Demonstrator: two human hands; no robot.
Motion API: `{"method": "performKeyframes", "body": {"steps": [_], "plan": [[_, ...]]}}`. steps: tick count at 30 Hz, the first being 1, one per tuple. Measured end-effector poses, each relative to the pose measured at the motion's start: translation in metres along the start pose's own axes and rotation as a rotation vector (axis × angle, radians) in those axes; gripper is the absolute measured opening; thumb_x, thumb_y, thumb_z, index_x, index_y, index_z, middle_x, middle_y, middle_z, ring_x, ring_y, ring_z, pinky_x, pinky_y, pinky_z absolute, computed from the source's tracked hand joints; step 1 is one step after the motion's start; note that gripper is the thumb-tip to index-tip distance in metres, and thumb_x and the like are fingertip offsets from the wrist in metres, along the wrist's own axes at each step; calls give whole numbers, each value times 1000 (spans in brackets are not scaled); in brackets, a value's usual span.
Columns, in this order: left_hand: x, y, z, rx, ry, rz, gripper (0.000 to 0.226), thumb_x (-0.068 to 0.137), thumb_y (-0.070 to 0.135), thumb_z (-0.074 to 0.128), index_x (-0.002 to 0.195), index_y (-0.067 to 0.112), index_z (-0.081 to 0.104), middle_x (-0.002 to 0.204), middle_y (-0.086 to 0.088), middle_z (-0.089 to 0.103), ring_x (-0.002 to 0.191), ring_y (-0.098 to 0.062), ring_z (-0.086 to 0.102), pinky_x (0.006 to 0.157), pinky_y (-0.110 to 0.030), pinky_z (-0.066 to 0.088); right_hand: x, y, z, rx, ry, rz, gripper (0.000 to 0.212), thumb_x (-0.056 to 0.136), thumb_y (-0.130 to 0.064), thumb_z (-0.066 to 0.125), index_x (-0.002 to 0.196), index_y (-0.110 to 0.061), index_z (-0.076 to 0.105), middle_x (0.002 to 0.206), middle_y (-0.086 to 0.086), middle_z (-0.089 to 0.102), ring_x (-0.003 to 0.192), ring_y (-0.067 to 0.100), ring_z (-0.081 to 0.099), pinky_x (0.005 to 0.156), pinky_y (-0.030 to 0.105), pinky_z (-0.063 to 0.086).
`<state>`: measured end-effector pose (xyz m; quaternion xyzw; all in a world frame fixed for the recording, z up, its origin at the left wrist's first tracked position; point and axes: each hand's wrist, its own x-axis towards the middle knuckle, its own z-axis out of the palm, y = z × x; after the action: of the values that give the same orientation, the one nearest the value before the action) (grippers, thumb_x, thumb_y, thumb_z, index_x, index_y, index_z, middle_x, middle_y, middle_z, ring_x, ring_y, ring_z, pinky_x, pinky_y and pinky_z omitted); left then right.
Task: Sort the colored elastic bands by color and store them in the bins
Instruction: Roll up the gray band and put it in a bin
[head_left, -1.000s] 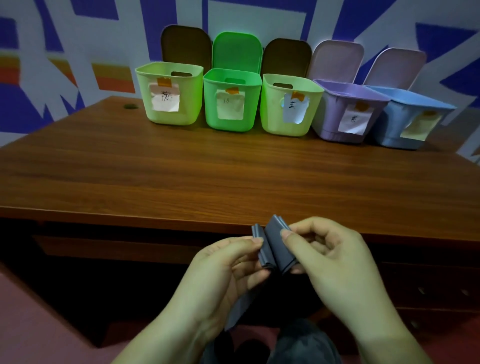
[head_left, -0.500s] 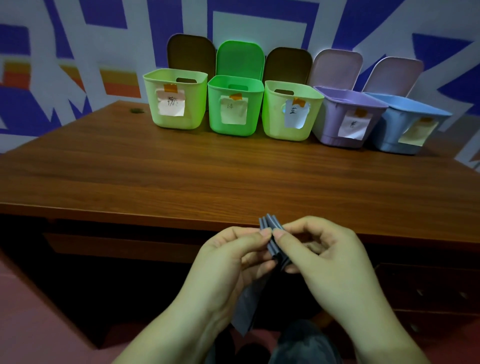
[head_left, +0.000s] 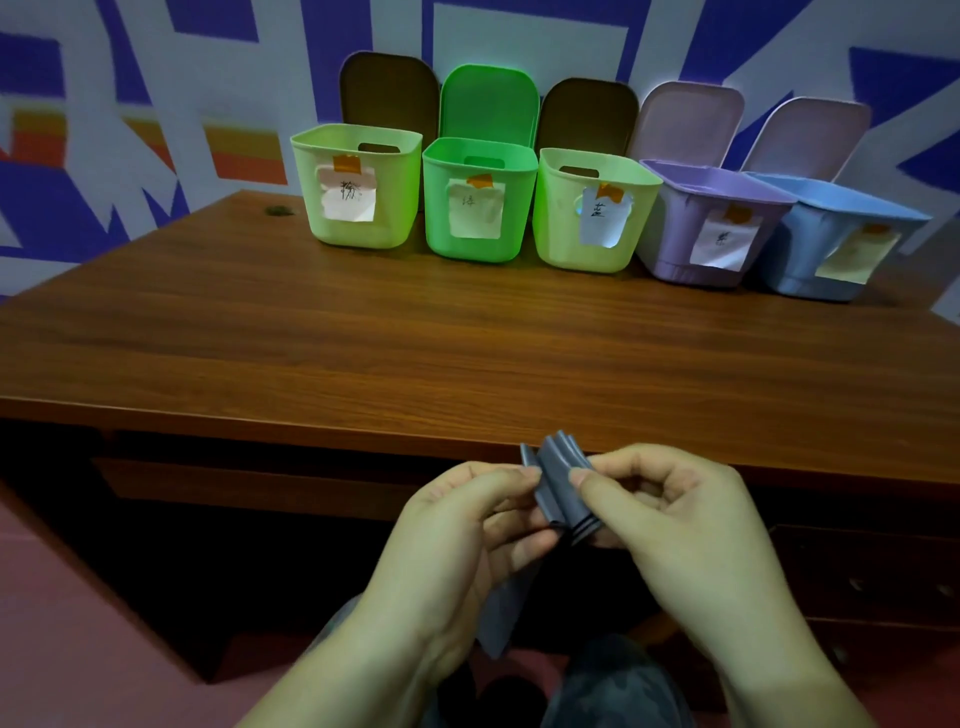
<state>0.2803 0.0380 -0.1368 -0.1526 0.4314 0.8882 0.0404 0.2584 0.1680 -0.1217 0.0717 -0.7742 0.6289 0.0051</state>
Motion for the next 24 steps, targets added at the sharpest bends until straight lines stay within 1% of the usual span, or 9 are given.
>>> {"method": "performKeyframes", "body": {"steps": [3,5,8,10,12,17,20,22,24], "plan": [[1,2,1,5,11,15,13,82,4,59,70,9,59,57,-4,63,51,-9,60,48,-19,51,3,1,-3,-36,64,-45,13,75,-11,73,64,-16,71,61,2,70,51,11,62,51,24,49],[1,1,2,24,12,11,13,83,4,60,70,9,60,58,-4,64,51,-9,61,48,-19,52,2,-1,-2,-65,46,-61,12,75,-13,74,64,-19,72,62,0,70,52,9,63,52,25,51],[3,-1,3,35,19,-3,17,82,4,61,66,10,60,57,-4,64,49,-9,61,47,-19,51,2,-1,-1,-70,22,-85,15,75,-12,73,65,-23,72,64,-6,71,54,4,64,54,19,52],[4,-1,4,42,20,0,15,82,4,61,68,9,60,56,-4,63,49,-8,60,47,-19,51,2,-1,0,-67,1,-88,18,75,-13,72,70,-30,73,66,-8,72,58,3,66,57,20,53],[5,-2,4,51,22,7,13,82,4,61,69,8,59,53,-3,62,46,-7,59,47,-18,51,2,0,0,-67,-8,-75,17,74,-15,72,73,-32,72,67,-8,72,59,4,67,57,21,54],[7,0,5,65,21,8,9,76,6,64,68,9,60,61,-8,65,49,-8,60,47,-19,51,5,2,-1,-56,-11,-60,11,75,-13,72,68,-22,73,67,-5,72,62,7,69,60,23,56],[8,0,4,74,18,5,6,69,9,67,69,8,61,62,-9,63,50,-9,60,48,-19,52,6,2,0,-64,-15,-72,15,75,-13,72,72,-28,73,68,-7,72,63,5,68,60,23,56],[9,0,4,79,15,-1,11,62,12,69,70,8,61,62,-10,61,50,-9,59,47,-19,51,6,2,1,-71,-26,-76,19,76,-14,72,73,-33,73,69,-8,73,64,4,69,60,24,56],[10,0,4,86,14,-5,15,58,15,68,69,8,61,62,-9,63,50,-8,60,47,-19,51,7,2,0,-67,-45,-69,18,76,-15,71,73,-32,73,71,-7,73,66,5,69,60,24,56]]}}
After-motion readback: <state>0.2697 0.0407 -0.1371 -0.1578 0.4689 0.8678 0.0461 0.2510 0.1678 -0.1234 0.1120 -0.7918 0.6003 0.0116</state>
